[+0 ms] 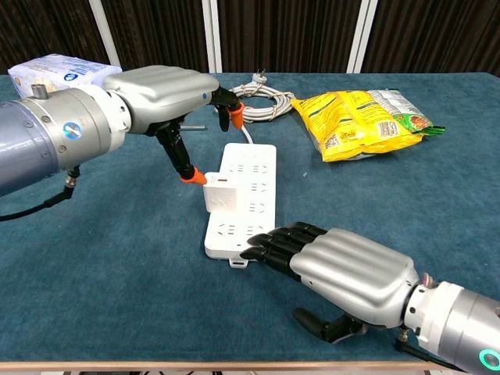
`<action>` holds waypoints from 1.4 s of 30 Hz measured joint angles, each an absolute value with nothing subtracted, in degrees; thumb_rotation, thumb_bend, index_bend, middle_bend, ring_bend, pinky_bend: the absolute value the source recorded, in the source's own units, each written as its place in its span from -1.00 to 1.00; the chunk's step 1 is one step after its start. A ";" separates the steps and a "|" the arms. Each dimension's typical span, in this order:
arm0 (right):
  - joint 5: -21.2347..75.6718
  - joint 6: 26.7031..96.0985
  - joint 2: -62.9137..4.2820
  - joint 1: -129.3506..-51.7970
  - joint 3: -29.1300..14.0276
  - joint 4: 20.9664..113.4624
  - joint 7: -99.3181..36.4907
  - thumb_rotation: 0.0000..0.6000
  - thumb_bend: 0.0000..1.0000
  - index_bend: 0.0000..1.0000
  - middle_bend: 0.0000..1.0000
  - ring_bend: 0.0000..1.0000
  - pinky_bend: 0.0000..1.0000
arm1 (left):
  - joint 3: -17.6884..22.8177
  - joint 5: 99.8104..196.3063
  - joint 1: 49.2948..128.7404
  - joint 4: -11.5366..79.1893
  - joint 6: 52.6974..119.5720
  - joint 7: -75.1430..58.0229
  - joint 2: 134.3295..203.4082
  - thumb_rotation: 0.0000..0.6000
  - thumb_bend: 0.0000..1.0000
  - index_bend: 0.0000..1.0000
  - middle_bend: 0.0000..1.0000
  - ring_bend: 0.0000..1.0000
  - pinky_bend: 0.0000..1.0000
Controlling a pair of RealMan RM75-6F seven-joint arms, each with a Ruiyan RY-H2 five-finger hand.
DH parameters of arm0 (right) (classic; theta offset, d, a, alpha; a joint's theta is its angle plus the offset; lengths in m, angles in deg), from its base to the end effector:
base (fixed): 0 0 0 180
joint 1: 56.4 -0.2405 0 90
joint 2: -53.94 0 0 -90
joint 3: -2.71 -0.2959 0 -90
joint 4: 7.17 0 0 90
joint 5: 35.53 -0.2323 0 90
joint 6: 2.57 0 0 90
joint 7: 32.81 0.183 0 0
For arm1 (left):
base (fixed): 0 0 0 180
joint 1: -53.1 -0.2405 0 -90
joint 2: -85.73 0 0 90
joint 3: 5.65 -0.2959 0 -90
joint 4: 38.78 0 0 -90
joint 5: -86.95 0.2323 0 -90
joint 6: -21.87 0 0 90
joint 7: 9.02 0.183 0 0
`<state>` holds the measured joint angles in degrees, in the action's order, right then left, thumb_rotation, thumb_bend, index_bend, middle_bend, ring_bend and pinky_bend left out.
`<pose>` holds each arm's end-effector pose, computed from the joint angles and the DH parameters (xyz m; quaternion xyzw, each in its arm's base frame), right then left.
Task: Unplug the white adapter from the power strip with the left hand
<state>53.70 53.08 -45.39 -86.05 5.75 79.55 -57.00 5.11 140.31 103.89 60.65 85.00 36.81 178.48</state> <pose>-0.1579 -0.2430 -0.1488 0.8424 -0.3044 0.3574 0.2644 -0.0590 0.3723 -0.0720 -0.7908 -0.2834 -0.3646 0.4018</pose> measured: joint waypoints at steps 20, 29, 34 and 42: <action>53.56 54.09 -44.51 -85.88 6.39 80.11 -56.64 1.00 0.19 -0.89 -0.84 -0.88 -0.86 | 6.62 131.54 106.63 60.19 88.15 41.70 183.71 1.00 -0.78 -0.32 -0.31 -0.81 -0.87; 53.39 54.12 -44.76 -85.78 6.74 79.92 -56.60 1.00 0.19 -0.89 -0.84 -0.88 -0.86 | 7.62 128.37 107.46 60.41 88.62 41.69 184.31 1.00 -0.72 -0.26 -0.25 -0.81 -0.87; 53.46 54.42 -44.53 -85.73 6.76 80.04 -56.56 1.00 0.19 -0.89 -0.84 -0.88 -0.86 | 6.72 128.03 107.83 59.21 88.69 41.71 185.13 1.00 -0.68 -0.24 -0.24 -0.80 -0.87; 53.41 54.52 -44.30 -85.80 6.71 80.08 -56.39 1.00 0.19 -0.89 -0.84 -0.88 -0.86 | 4.89 128.05 108.09 57.03 88.72 42.17 186.20 1.00 -0.68 -0.23 -0.24 -0.80 -0.87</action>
<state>53.41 54.52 -44.30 -85.80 6.71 80.08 -56.39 4.89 128.05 108.09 57.03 88.72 42.17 186.20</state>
